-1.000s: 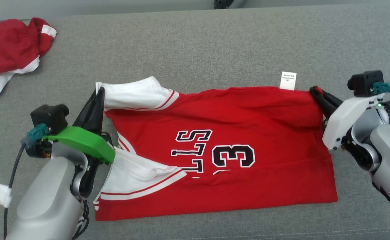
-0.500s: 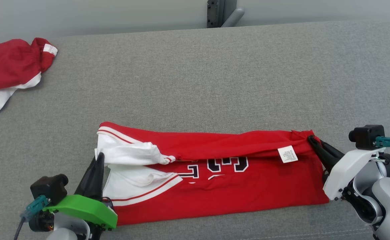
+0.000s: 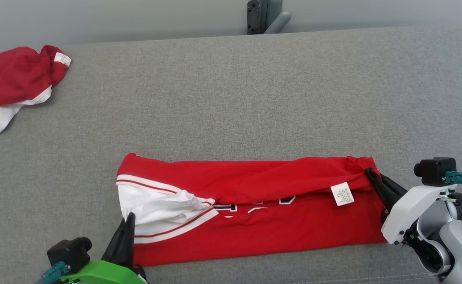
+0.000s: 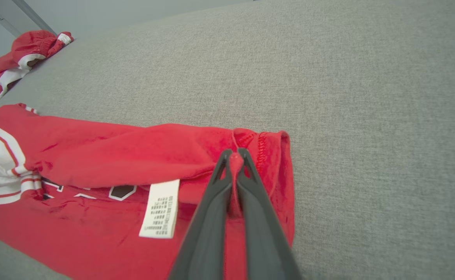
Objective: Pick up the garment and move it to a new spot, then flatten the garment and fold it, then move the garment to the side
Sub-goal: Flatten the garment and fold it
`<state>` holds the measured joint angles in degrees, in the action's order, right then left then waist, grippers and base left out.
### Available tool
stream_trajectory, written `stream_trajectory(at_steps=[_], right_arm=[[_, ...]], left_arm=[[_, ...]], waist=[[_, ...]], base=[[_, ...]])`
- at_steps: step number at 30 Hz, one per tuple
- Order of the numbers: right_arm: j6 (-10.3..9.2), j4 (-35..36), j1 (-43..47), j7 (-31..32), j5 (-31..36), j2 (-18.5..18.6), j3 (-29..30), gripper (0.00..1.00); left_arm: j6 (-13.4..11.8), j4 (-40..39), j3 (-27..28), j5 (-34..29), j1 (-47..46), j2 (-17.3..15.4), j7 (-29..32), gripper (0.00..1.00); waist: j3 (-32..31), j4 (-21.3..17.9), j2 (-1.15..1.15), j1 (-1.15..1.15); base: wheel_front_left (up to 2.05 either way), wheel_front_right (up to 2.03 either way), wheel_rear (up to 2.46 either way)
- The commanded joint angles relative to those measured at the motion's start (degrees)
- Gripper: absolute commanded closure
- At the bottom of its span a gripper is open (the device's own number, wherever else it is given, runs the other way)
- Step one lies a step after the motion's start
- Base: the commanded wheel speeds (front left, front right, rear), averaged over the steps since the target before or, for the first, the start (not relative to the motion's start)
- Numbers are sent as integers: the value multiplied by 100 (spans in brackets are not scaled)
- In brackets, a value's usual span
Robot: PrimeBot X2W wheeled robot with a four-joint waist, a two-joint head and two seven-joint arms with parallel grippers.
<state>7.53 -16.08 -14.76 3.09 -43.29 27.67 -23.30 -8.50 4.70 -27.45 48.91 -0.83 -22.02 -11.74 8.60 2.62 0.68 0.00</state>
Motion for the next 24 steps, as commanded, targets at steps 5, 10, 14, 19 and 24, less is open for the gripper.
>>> stream_trajectory(at_steps=[5,10,14,19,24], right_arm=[[-9,56,155,28,100,-93,130,100],[-9,134,148,0,186,-144,307,100],[-9,235,237,71,216,-124,387,100],[-9,301,416,143,217,-183,425,100],[-9,234,542,188,233,-262,393,100]], left_arm=[[30,229,-41,88,109,82,8,100],[46,398,109,116,22,87,-117,100],[-4,211,209,93,36,4,-152,100],[-28,70,106,118,238,-13,-15,100],[1,217,13,205,334,77,46,100]], waist=[[-46,6,-68,0],[-103,-30,-68,0],[-152,-23,-68,0],[-157,-21,-68,0],[-139,-27,-68,0]], base=[[0,0,0],[0,0,0],[0,0,0],[0,0,0],[0,0,0]])
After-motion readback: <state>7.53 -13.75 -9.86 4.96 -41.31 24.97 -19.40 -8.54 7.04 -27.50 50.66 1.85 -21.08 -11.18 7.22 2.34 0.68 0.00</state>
